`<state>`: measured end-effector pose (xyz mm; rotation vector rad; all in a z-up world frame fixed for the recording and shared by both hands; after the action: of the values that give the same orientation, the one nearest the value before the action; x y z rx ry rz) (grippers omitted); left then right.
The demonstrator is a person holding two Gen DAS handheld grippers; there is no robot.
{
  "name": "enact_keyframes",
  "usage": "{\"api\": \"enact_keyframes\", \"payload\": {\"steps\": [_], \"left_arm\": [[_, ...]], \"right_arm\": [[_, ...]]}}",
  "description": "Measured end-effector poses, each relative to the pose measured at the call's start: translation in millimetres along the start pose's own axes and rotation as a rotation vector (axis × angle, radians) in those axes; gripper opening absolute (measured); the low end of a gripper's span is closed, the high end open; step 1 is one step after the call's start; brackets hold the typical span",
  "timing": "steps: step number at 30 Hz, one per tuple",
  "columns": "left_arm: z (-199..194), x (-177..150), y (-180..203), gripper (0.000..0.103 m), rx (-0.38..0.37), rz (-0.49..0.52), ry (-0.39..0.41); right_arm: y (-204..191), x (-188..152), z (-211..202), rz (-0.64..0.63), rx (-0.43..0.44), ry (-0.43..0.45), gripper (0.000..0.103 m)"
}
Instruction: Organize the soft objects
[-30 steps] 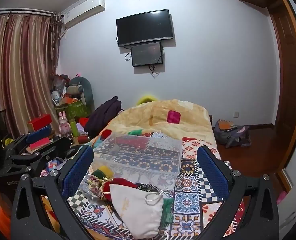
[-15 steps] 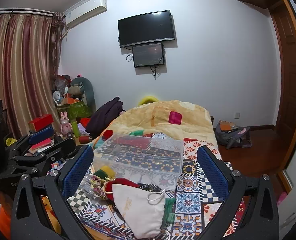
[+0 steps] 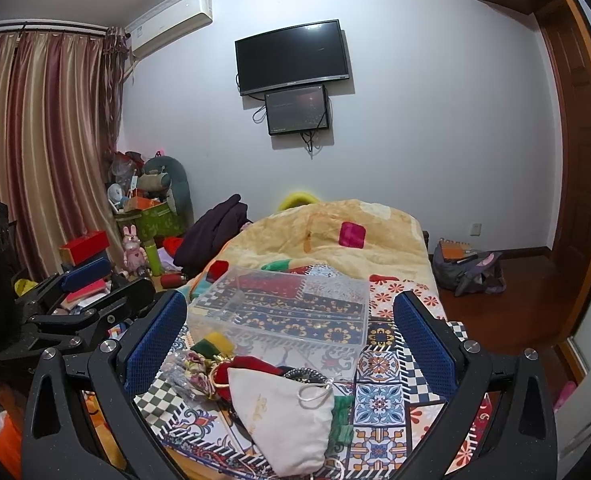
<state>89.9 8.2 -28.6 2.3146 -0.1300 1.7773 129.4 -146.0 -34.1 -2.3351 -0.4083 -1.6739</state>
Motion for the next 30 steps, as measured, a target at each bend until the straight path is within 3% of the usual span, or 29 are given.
{"api": "enact_keyframes", "payload": {"steps": [30], "left_arm": [[-2.3, 4.3, 0.8, 0.103, 0.001, -0.009, 0.004]], "right_arm": [[-4.3, 2.8, -3.1, 0.006, 0.012, 0.003, 0.103]]}}
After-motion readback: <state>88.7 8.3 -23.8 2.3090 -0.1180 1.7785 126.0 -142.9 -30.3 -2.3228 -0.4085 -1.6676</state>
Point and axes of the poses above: each gripper's, at about its wrist camera, not at the fingertips, and z roughly the way its jaws point, y to its right, x to its top, the point moved 9 cm from there along z, roughly the way its jaws point, and after that the axes turned 13 degrees about -x, right-handed, at the moved point
